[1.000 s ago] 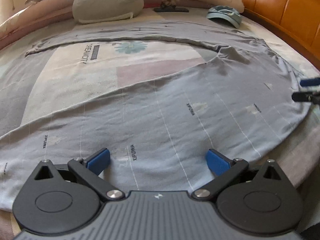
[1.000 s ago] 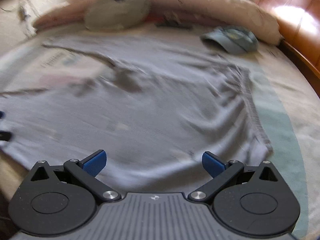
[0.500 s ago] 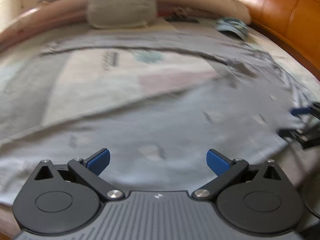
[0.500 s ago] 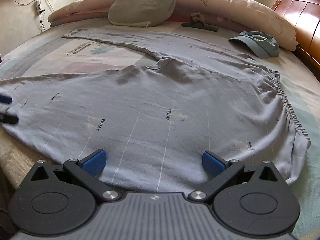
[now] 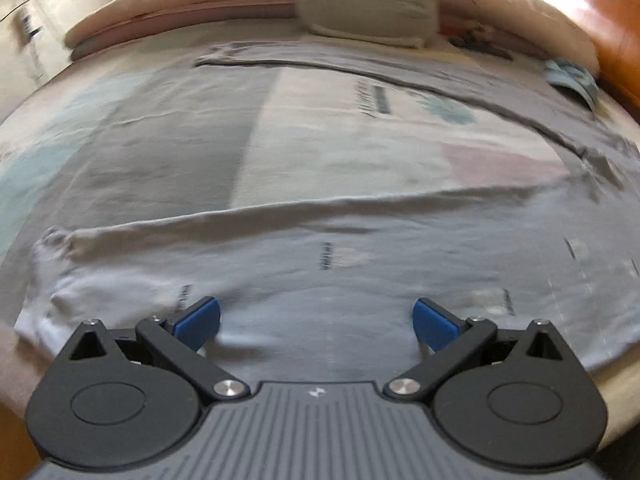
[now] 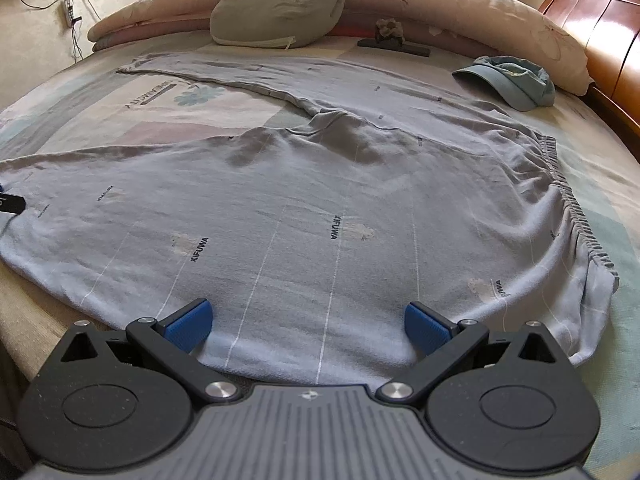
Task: Fold clothes
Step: 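Release the hem with the right tool and move both tools back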
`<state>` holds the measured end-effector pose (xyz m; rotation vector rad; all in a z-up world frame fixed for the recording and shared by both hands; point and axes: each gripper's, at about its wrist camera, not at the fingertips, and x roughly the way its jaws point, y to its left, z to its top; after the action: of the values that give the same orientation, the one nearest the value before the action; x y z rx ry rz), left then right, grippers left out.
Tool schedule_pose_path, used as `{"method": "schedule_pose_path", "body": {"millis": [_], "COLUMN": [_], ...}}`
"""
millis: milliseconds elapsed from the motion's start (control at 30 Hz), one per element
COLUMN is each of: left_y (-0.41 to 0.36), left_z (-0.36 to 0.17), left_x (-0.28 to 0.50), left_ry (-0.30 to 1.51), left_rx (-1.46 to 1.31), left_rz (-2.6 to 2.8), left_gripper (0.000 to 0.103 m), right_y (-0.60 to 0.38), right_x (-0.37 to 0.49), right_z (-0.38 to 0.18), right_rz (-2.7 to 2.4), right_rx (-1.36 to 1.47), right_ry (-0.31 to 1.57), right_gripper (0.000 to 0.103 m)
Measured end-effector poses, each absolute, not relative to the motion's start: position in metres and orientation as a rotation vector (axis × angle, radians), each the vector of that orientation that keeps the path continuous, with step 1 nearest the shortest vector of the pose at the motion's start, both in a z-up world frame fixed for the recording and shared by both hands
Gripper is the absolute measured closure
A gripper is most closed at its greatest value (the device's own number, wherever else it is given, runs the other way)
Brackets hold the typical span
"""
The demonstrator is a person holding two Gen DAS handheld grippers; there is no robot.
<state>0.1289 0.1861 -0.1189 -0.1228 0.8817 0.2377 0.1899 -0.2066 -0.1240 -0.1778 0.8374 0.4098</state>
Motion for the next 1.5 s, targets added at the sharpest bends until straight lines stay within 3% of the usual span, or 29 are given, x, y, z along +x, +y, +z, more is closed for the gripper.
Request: {"method": "schedule_pose_path", "body": {"millis": [400, 700, 1033, 1300, 1500], "left_y": [0.149, 0.119, 0.091, 0.066, 0.07], "left_z": [-0.1, -0.121, -0.092, -0.1, -0.102], "left_x": [0.135, 0.146, 0.168, 0.198, 0.186], "left_ry": [0.797, 0.897, 0.875, 0.89, 0.869], "left_rx": [-0.1, -0.046, -0.025, -0.021, 0.073], "left_rz": [0.101, 0.091, 0.02, -0.04, 0.019], "left_gripper": [0.001, 0.001, 0.001, 0.001, 0.001], "right_y": [-0.202, -0.208, -0.234, -0.246, -0.237], "right_x": [0.191, 0.184, 0.202, 0.32, 0.462], "right_z": [-0.123, -0.122, -0.1, -0.046, -0.052], "right_rz": [0.377, 0.384, 0.443, 0.342, 0.28], "right_rx": [-0.175, -0.172, -0.079, -0.097, 0.132], "right_ry": [0.852, 0.851, 0.877, 0.81, 0.994], "right_gripper": [0.0, 0.0, 0.0, 0.0, 0.0]}}
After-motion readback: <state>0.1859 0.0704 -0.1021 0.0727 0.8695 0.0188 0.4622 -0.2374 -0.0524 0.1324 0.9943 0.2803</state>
